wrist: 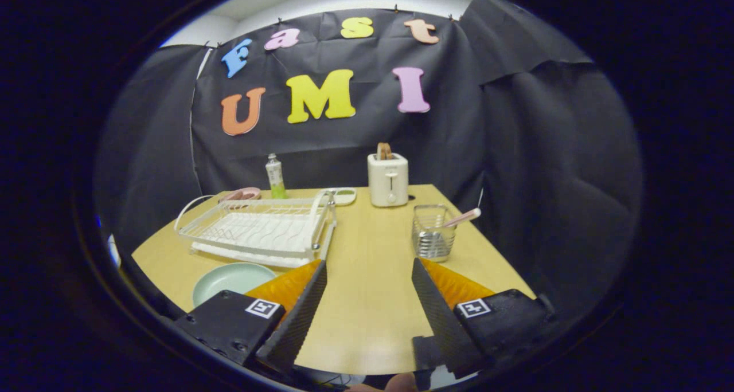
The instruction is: Take the plate from the dish rack, then take the spoon from the basket and place it into the plate.
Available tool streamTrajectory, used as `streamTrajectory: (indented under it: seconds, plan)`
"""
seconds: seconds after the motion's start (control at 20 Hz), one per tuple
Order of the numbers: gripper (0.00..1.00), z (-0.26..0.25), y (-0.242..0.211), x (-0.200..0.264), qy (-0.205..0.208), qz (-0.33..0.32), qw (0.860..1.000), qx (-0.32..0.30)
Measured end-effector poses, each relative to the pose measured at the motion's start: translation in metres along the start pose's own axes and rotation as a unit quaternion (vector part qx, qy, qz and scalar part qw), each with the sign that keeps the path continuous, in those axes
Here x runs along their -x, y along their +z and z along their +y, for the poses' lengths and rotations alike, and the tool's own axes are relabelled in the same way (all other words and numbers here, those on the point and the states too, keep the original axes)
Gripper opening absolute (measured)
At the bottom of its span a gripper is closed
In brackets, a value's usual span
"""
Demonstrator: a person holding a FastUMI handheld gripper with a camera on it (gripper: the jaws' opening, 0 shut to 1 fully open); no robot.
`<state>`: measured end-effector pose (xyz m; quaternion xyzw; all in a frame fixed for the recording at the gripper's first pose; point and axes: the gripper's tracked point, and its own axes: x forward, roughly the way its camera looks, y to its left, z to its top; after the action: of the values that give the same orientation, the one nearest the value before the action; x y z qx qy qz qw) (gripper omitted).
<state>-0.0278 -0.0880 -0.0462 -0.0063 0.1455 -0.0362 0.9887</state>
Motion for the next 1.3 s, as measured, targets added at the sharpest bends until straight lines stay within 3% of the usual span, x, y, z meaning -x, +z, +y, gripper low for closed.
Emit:
streamTrajectory:
  seconds: [0.25, 0.65, 1.0, 1.3]
  plan:
    - [1.00, -0.065, 0.013, -0.025, -0.037, -0.054, 0.998, -0.003]
    - [1.00, -0.090, -0.002, -0.129, -0.002, -0.037, 0.997, -0.071]
    - [0.76, -0.086, 0.003, -0.168, 0.022, -0.034, 0.992, -0.120]
    - [0.42, -0.081, 0.010, -0.180, 0.029, -0.018, 0.991, -0.130]
